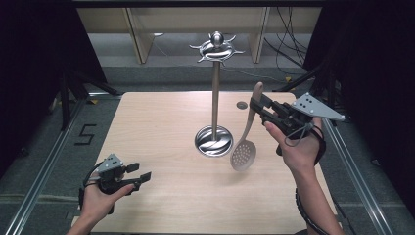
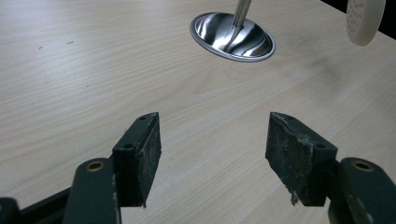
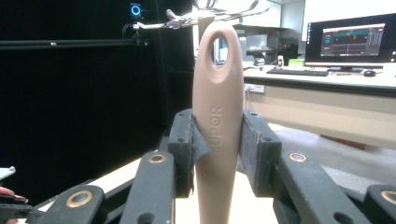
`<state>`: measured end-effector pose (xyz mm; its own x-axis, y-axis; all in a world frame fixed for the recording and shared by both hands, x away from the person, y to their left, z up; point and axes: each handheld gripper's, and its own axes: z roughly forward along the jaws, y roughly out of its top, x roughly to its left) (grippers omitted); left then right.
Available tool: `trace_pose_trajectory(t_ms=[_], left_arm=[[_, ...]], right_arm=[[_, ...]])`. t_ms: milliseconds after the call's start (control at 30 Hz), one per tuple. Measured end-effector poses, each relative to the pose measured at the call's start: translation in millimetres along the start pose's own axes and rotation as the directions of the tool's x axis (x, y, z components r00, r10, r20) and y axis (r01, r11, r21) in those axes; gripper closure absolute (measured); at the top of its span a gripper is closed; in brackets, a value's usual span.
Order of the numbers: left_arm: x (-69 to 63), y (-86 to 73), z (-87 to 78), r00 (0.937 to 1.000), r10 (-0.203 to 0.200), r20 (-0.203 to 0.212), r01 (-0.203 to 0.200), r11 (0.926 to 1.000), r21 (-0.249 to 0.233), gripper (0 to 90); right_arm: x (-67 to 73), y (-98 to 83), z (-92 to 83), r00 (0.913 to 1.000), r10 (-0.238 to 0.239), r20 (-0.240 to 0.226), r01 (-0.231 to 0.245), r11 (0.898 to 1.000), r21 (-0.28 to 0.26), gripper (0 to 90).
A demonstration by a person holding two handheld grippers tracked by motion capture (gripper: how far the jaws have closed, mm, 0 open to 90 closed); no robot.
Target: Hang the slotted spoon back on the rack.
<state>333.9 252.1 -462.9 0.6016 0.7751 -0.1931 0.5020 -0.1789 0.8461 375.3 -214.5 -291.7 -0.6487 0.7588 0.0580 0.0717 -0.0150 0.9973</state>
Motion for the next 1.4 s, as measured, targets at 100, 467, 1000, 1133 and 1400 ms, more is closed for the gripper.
trace_pose_trajectory(t_ms=[100,467,1000,1133,1400], left_arm=[[-1.9,0.1,-0.2,1.0,0.004,0.001,-0.004,1.0,0.001,34.7],[-3.1,0.7,-4.0,0.9995,0.03,0.012,-0.03,0.9994,-0.015,34.7],[-3.2,0.6,-1.4,0.9998,0.02,0.004,-0.02,0.9998,-0.008,34.5],[-3.6,0.8,-1.4,0.9997,0.022,0.006,-0.022,0.9997,-0.007,34.5],[-3.4,0.9,-1.2,0.9998,0.021,0.005,-0.021,0.9998,-0.005,34.5]], right_arm=[[4.0,-1.0,5.3,0.9999,-0.007,0.009,0.007,1.0,0.013,68.3],[14.4,1.8,7.1,0.9984,-0.031,0.048,0.029,0.999,0.028,68.4],[25.9,10.0,23.4,0.9942,-0.083,0.068,0.081,0.996,0.031,68.3],[28.3,10.6,25.0,0.9943,-0.077,0.074,0.075,0.997,0.032,68.3],[30.4,13.3,28.7,0.9921,-0.09,0.087,0.089,0.996,0.019,68.3]])
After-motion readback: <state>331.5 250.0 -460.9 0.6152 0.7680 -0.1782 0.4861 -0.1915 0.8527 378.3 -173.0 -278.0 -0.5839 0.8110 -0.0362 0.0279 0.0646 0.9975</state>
